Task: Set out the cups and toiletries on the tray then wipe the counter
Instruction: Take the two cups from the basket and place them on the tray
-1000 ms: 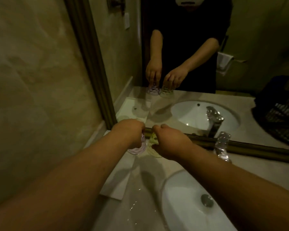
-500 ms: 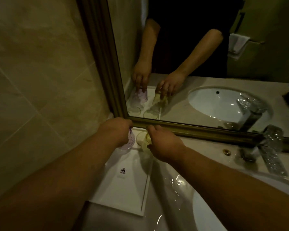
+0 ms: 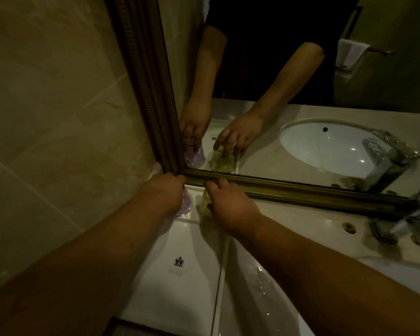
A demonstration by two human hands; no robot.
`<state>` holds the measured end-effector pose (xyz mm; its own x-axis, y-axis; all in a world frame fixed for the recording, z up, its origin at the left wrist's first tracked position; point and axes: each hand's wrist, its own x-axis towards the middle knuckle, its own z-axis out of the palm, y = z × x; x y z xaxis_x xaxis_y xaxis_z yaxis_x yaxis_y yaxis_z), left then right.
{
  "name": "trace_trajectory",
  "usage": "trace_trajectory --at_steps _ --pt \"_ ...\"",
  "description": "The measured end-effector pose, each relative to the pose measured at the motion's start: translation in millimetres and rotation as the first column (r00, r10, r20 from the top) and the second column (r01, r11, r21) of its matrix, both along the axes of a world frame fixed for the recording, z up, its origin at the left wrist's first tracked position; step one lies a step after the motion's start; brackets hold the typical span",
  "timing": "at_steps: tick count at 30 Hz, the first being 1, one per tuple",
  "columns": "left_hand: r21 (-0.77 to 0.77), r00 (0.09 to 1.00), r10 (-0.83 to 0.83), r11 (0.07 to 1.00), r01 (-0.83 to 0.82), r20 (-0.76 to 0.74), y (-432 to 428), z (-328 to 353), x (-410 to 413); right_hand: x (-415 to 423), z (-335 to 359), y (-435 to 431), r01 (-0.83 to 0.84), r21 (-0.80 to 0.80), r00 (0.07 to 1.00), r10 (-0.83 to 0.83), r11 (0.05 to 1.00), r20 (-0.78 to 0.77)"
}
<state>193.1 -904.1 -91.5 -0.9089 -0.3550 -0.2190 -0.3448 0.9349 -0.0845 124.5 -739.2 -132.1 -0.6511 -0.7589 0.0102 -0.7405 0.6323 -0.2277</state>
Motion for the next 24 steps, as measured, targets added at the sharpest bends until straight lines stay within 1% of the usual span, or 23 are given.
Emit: trace_trajectory --at_steps 6,8,10,12,14,15,17,21,24 --pt "0.006 0.999 -0.004 1.000 0.004 -0.033 4 -6 7 3 -2 7 0.027 -0.012 0.999 -0.027 1.000 0.044" --pt "-0.038 0.993 -0.021 0.999 0.017 -0.113 12 0 11 5 6 17 0.035 -0.029 0.999 -0.035 0.999 0.002" --pt "-0.066 0.970 -0.052 0.997 0.038 -0.238 30 13 13 9 22 34 0.041 -0.045 0.997 -0.044 0.998 -0.059" --pt "0.024 0.940 -0.050 0.998 0.062 -0.337 57 30 15 14 45 61 0.050 -0.060 0.994 -0.055 0.997 -0.091" --pt "0.131 0.933 -0.040 0.987 0.092 -0.358 93 48 18 21 69 98 0.057 -0.078 0.992 -0.065 0.995 -0.110" --pt "0.153 0.931 -0.060 0.981 0.123 -0.361 114 56 19 24 80 122 0.067 -0.080 0.991 -0.076 0.995 -0.114" --pt "0.187 0.914 -0.137 0.957 0.222 -0.381 161 71 18 32 103 178 0.112 -0.064 0.987 -0.119 0.992 -0.109" --pt "0.238 0.874 -0.298 0.882 0.406 -0.384 280 105 6 40 145 309 0.263 -0.037 0.959 -0.266 0.964 -0.102" --pt "0.248 0.803 -0.423 0.798 0.549 -0.420 383 130 -9 40 174 415 0.385 -0.038 0.912 -0.386 0.922 -0.136"
